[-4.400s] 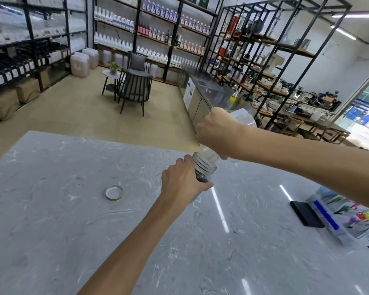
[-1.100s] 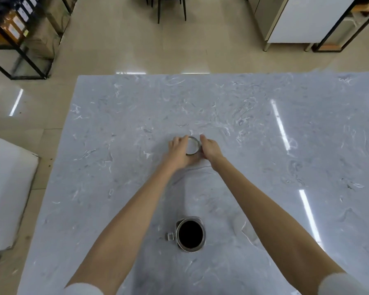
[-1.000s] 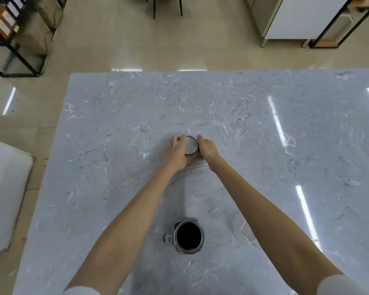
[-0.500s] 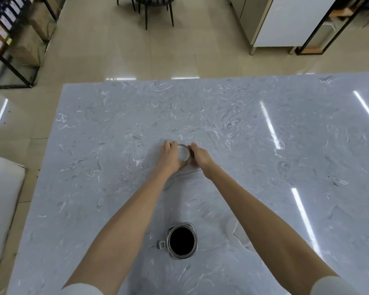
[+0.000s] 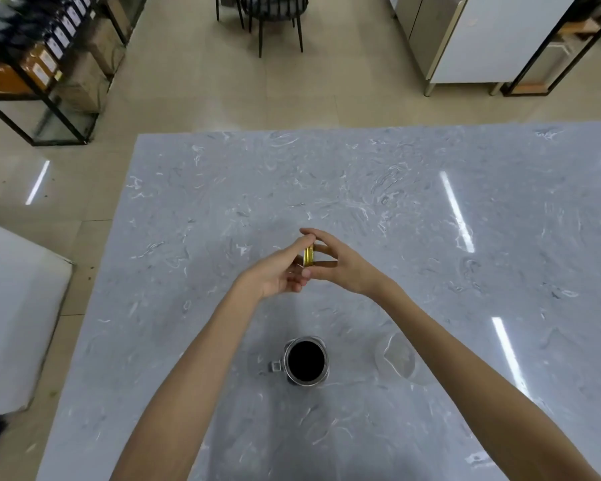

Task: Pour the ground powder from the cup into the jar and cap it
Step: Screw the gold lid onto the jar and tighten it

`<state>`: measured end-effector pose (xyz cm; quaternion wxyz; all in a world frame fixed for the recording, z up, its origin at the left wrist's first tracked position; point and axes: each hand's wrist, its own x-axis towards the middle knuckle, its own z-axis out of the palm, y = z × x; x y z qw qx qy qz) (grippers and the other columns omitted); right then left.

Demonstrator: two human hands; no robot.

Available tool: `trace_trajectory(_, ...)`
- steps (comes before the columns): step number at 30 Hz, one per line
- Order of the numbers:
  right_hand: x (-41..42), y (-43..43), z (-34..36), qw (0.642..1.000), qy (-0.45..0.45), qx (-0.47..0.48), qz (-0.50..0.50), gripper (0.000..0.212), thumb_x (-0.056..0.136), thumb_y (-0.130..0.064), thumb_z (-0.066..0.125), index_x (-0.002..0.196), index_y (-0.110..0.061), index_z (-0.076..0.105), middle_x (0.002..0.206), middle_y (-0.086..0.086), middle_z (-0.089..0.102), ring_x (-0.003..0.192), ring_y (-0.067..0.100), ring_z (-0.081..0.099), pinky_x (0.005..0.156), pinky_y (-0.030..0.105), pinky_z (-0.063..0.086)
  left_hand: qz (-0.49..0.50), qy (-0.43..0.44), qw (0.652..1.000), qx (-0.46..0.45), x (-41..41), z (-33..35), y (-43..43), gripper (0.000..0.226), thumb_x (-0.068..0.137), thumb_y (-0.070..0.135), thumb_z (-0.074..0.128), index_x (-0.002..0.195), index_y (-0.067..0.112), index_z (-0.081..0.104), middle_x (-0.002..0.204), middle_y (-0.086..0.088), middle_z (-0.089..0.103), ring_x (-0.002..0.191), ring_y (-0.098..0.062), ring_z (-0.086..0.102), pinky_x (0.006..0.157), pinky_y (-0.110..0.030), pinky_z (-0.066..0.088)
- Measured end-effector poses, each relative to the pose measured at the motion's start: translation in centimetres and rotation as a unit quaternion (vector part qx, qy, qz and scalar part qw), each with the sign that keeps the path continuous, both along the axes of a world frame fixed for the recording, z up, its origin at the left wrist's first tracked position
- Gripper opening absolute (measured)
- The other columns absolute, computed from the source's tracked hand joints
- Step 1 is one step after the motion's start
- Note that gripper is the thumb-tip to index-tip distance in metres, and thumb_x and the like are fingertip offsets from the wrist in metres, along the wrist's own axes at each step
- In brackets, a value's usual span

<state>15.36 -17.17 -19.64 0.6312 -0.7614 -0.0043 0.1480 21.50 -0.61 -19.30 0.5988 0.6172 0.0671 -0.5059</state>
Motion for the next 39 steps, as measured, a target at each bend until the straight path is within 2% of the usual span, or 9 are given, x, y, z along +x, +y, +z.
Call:
trace_trajectory(7, -8.2, 3.3, 2.7, 0.990, -0.007, 0.103, -0.092, 0.046, 0.091, -0.028, 0.066, 0.135, -0.035, 0.054, 0.124, 0.003, 0.057, 0.109, 0.016, 0.064, 0.091, 0.038, 0.056, -0.017, -0.132, 0.990, 0.050, -10.1, 3.5, 5.0, 0.067, 0.095, 0.071, 0.033, 0.106, 0.016, 0.071, 0.097, 0.000, 0.077, 0.099, -0.016, 0.065, 0.089, -0.033, 0.039)
trace_trajectory(10, -11.2, 2.8, 2.1, 0.872, 0.097, 0.423, -0.226, 0.045, 0.090, -0.039, 0.058, 0.132, -0.023, 0.059, 0.115, 0.010, 0.055, 0.105, 0.020, 0.058, 0.083, 0.038, 0.055, 0.061, -0.247, 0.962, 0.103, -13.5, 2.4, 7.4, 0.025, 0.091, 0.036, 0.055, 0.111, 0.024, 0.065, 0.119, 0.006, 0.068, 0.123, -0.014, 0.053, 0.110, -0.036, 0.028)
trace_trajectory(12, -13.4, 2.6, 1.2, 0.800, 0.118, 0.525, -0.266, 0.048, 0.091, -0.046, 0.057, 0.130, -0.018, 0.059, 0.107, 0.012, 0.055, 0.098, 0.021, 0.059, 0.077, 0.035, 0.054, 0.032, -0.331, 0.928, 0.167, -15.3, 0.8, 9.3, 0.050, 0.071, 0.028, 0.056, 0.120, 0.029, 0.055, 0.129, 0.009, 0.058, 0.122, -0.010, 0.043, 0.119, -0.045, 0.015)
trace_trajectory(17, -16.2, 5.4, -0.5, 0.787, 0.120, 0.514, -0.321, 0.046, 0.095, -0.049, 0.051, 0.126, -0.016, 0.059, 0.101, 0.011, 0.062, 0.098, 0.022, 0.060, 0.088, 0.034, 0.053, -0.071, -0.336, 0.934, 0.100, -17.9, -3.4, 10.0, 0.089, 0.082, 0.024, 0.081, 0.153, 0.026, 0.027, 0.157, 0.007, 0.024, 0.146, -0.010, 0.022, 0.121, -0.032, 0.021)
trace_trajectory(23, -16.5, 6.8, -1.5, 0.766, 0.105, 0.519, -0.366, 0.048, 0.093, -0.051, 0.054, 0.124, -0.015, 0.061, 0.103, 0.005, 0.065, 0.104, 0.021, 0.062, 0.090, 0.031, 0.056, -0.059, -0.451, 0.883, 0.119, -17.6, -5.7, 7.6, 0.090, 0.059, 0.040, 0.092, 0.135, 0.035, 0.044, 0.131, 0.012, 0.053, 0.123, -0.008, 0.050, 0.100, -0.023, 0.039)
trace_trajectory(26, -16.5, 6.1, -1.5, 0.847, 0.067, 0.412, -0.329, 0.052, 0.088, -0.052, 0.060, 0.127, -0.019, 0.060, 0.107, 0.003, 0.064, 0.105, 0.018, 0.062, 0.090, 0.032, 0.053, -0.021, -0.485, 0.867, 0.113, -17.5, -6.2, 7.4, 0.077, 0.057, 0.049, 0.089, 0.123, 0.038, 0.050, 0.117, 0.020, 0.062, 0.107, 0.001, 0.057, 0.090, -0.026, 0.049)
trace_trajectory(29, -16.0, 5.2, -0.1, 0.980, -0.023, 0.004, -0.197, 0.050, 0.078, -0.053, 0.074, 0.124, -0.037, 0.061, 0.110, -0.001, 0.064, 0.103, 0.016, 0.062, 0.085, 0.027, 0.052, -0.020, -0.491, 0.864, 0.111, -17.4, -7.2, 7.5, 0.081, 0.061, 0.054, 0.087, 0.131, 0.035, 0.051, 0.122, 0.017, 0.062, 0.110, -0.005, 0.058, 0.095, -0.034, 0.050)
trace_trajectory(32, -14.8, 5.5, 1.1, 0.932, -0.124, -0.341, -0.001, 0.058, 0.076, -0.049, 0.076, 0.128, -0.039, 0.055, 0.120, -0.009, 0.051, 0.110, 0.015, 0.046, 0.096, 0.027, 0.043, -0.024, -0.480, 0.870, 0.109, -17.6, -7.9, 7.7, 0.085, 0.064, 0.060, 0.084, 0.137, 0.040, 0.046, 0.127, 0.019, 0.058, 0.115, -0.007, 0.054, 0.098, -0.035, 0.050)
trace_trajectory(39, -12.2, 7.7, 2.7, 0.831, -0.151, -0.506, 0.174, 0.060, 0.079, -0.047, 0.073, 0.133, -0.036, 0.051, 0.125, -0.003, 0.048, 0.111, 0.019, 0.040, 0.092, 0.030, 0.047, -0.016, -0.471, 0.875, 0.115, -17.1, -8.7, 7.3, 0.081, 0.060, 0.062, 0.084, 0.128, 0.028, 0.057, 0.117, 0.010, 0.067, 0.109, -0.014, 0.059, 0.093, -0.040, 0.053)
